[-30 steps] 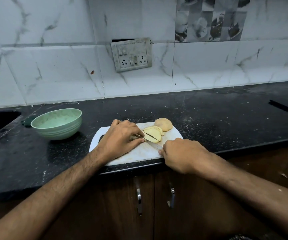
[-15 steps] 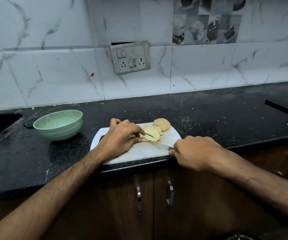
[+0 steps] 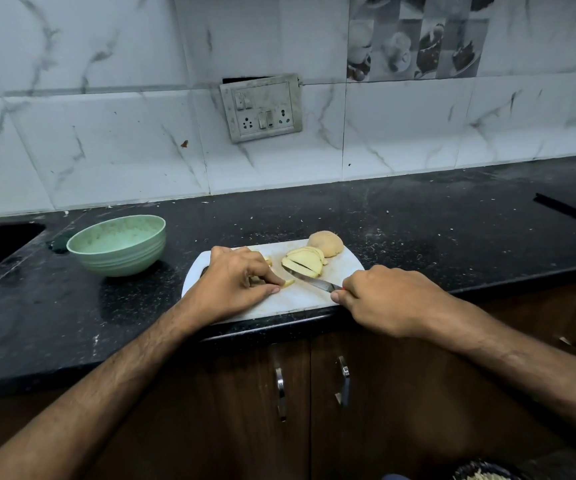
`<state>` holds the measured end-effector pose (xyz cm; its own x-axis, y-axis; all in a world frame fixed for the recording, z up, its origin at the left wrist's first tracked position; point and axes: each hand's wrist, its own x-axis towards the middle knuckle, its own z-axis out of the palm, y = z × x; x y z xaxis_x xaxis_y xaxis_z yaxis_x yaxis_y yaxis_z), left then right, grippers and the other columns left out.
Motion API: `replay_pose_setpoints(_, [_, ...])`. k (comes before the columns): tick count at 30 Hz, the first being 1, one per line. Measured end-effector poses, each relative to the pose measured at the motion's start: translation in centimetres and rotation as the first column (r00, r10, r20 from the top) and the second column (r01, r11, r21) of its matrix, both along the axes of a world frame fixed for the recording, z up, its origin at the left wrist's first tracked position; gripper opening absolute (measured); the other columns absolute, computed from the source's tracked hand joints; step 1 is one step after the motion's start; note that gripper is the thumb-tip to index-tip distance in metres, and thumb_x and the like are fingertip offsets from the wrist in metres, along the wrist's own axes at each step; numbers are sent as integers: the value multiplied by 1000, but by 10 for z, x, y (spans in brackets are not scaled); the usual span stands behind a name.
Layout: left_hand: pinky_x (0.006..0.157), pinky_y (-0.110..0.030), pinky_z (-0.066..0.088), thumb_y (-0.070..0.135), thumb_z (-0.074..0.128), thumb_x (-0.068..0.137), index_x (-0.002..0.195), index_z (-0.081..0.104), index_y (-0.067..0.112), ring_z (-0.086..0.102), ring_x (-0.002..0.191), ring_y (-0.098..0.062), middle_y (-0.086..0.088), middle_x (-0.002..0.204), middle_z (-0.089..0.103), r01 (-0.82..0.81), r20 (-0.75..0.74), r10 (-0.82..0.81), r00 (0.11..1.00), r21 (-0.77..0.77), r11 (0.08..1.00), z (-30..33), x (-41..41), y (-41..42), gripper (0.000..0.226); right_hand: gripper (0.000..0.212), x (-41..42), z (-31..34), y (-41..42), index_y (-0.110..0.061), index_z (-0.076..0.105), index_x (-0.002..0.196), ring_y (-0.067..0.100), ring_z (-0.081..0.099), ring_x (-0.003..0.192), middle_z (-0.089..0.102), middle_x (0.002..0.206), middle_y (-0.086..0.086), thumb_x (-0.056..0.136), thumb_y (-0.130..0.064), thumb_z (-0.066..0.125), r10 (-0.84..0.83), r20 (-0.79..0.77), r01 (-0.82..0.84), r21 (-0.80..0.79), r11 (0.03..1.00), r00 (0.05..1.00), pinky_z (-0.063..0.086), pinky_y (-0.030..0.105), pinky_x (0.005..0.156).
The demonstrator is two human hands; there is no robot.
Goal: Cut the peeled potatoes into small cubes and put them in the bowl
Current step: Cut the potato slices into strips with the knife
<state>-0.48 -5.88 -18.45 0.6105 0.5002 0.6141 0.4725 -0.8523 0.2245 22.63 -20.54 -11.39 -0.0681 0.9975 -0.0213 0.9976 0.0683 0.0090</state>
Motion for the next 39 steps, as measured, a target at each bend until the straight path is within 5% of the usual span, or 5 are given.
replay_pose_setpoints(6, [85,-40,30,48,73,81,87,77,42,58,92,4,21,85,68,-49,-3,49,999,31,998,-2,3,-6,9,30,-9,0,-1,-22,45,92,25,51,88,62,112,6,103,-46,33,-1,3,1,-93,996,1000,39,37,76])
replay_pose_setpoints(10, [86,-36,25,46,74,83,89,76,43,55,94,4,21,86,66,-67,-17,68,998,28,997,-2,1,-7,7,26,-16,-7,-11,-22,56,107,28,61,96,63,111,4,103,-37,35,46,180,-58,65,996,983,37,36,71])
replay_pose_setpoints(25, [90,-42,30,35,82,83,89,76,42,60,94,0,23,86,68,-58,-29,58,998,22,998,2,-3,-14,10,38,-23,-11,-5,-19,55,112,28,58,104,61,117,7,104,-44,28,33,32,-34,21,999,999,36,36,75])
replay_pose_setpoints(32, [88,-42,30,35,78,83,89,76,42,58,94,1,22,85,66,-69,-25,70,997,34,997,1,-3,-16,10,40,-20,-8,-11,-21,56,111,28,60,103,61,114,6,105,-44,25,36,127,-49,105,993,991,34,35,72])
replay_pose_setpoints(39, [78,-56,49,35,77,81,87,77,38,64,84,2,23,82,70,3,8,-3,1000,5,1000,1,-7,-10,7,30,-24,-4,-14,-25,43,91,22,43,80,62,109,6,104,-47,27,40,54,-44,74,996,998,35,35,71])
